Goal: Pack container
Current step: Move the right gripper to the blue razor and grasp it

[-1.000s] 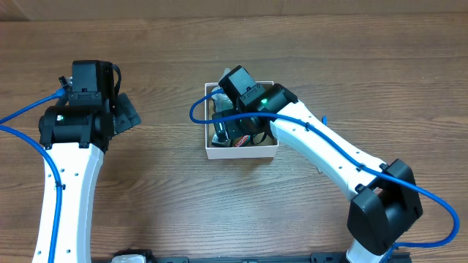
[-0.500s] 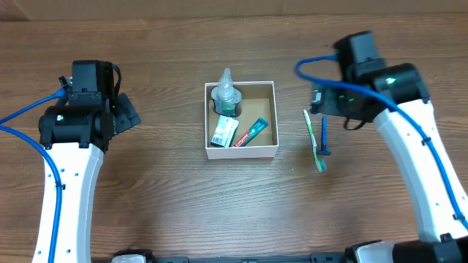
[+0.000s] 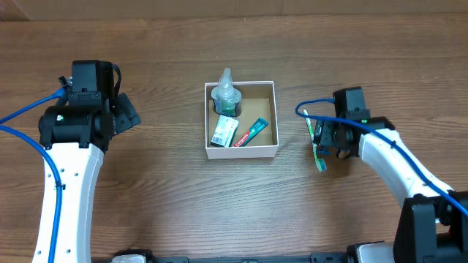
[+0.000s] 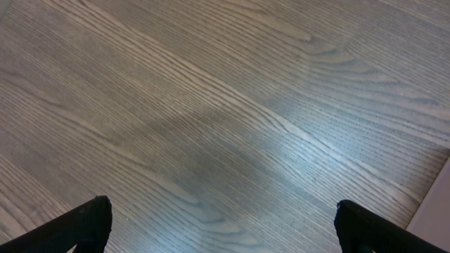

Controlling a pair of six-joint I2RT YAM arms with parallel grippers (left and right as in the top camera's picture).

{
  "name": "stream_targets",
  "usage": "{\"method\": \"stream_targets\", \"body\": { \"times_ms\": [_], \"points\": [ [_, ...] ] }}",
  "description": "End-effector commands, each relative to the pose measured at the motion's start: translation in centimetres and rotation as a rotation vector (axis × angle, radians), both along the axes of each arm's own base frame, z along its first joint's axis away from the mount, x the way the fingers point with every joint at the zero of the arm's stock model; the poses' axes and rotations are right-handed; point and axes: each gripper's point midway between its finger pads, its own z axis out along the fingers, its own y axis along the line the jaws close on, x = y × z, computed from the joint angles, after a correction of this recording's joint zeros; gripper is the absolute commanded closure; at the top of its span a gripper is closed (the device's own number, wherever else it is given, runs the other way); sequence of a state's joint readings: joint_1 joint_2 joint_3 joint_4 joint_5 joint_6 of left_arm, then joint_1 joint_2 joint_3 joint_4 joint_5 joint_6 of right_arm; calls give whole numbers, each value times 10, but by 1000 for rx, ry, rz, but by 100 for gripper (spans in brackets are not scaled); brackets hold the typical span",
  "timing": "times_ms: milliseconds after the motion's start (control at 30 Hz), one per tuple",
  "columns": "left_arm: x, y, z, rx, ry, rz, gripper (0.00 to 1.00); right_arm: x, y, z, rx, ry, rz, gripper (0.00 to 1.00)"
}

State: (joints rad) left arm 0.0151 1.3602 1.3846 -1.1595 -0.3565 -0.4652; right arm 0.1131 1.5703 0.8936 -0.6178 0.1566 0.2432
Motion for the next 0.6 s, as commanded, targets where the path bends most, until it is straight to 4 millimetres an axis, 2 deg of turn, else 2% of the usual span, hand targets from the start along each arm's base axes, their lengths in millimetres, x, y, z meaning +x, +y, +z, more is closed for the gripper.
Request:
{"method": "stream_targets", "body": {
  "times_ms": [0,233,567],
  "points": [
    [1,4,5,11,-16,20,0,-10,0,-16,-10,6,31,16],
    [1,4,5,11,-16,20,0,-6,5,-20,-4,-21,102,16],
    [1,4,5,11,-16,20,0,7,8,-16,10,-76,105,28]
  ]
}}
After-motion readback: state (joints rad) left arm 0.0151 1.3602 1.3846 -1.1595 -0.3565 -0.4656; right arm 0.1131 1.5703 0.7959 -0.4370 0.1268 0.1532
